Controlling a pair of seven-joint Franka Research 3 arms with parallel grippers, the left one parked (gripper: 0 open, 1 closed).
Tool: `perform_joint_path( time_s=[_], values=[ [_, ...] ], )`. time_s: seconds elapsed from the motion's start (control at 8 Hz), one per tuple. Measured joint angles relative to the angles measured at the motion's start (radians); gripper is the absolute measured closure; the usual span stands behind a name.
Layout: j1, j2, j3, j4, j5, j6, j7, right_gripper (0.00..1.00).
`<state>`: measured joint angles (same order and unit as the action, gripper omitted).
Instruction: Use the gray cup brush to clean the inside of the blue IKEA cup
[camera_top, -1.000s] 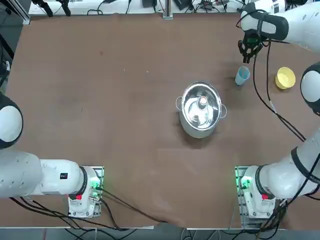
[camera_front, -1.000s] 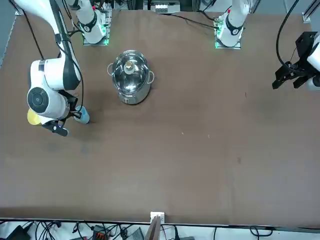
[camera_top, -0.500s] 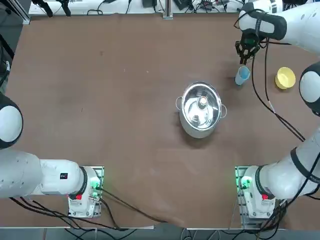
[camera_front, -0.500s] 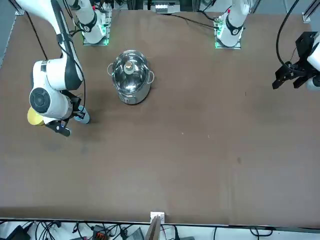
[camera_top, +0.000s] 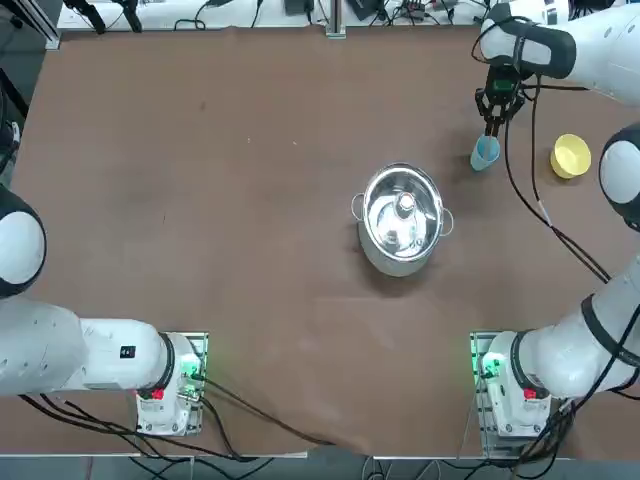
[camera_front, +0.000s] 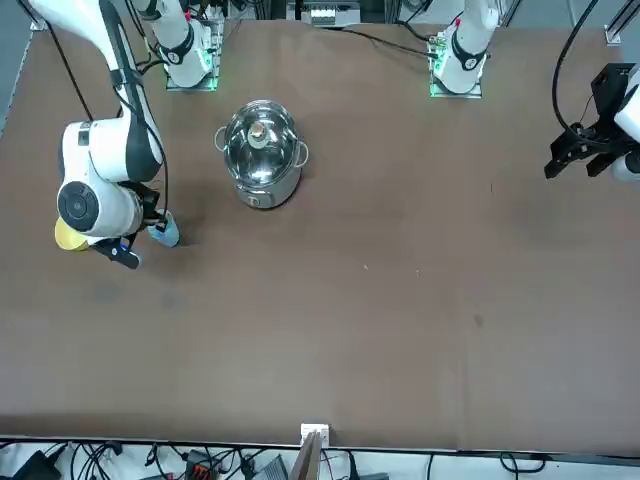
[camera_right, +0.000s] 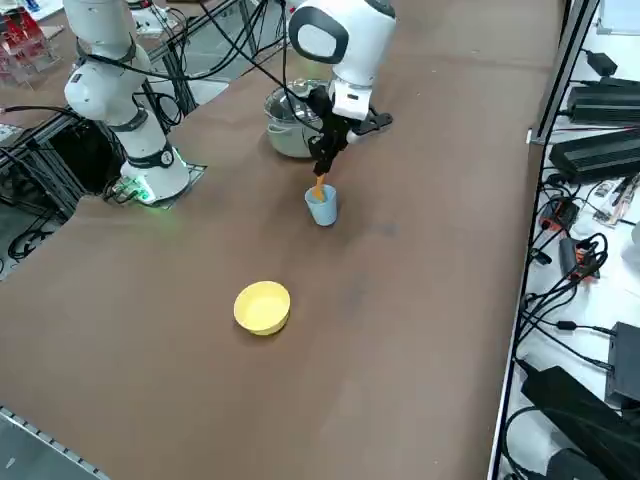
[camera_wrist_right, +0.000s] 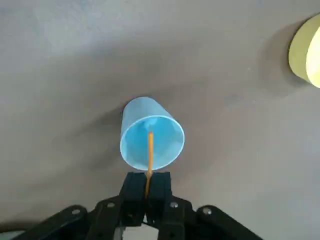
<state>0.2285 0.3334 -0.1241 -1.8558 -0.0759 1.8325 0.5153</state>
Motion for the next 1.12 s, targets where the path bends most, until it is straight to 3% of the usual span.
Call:
perform_joint_path(
  time_s=[0.5,1.12],
  values=[
    [0.000,0.032,0.000,0.011,-0.103,-0.010,0.000,0.95],
    [0.008,0.078,0.004,0.088,-0.106,-0.020,0.074,0.95]
  ],
)
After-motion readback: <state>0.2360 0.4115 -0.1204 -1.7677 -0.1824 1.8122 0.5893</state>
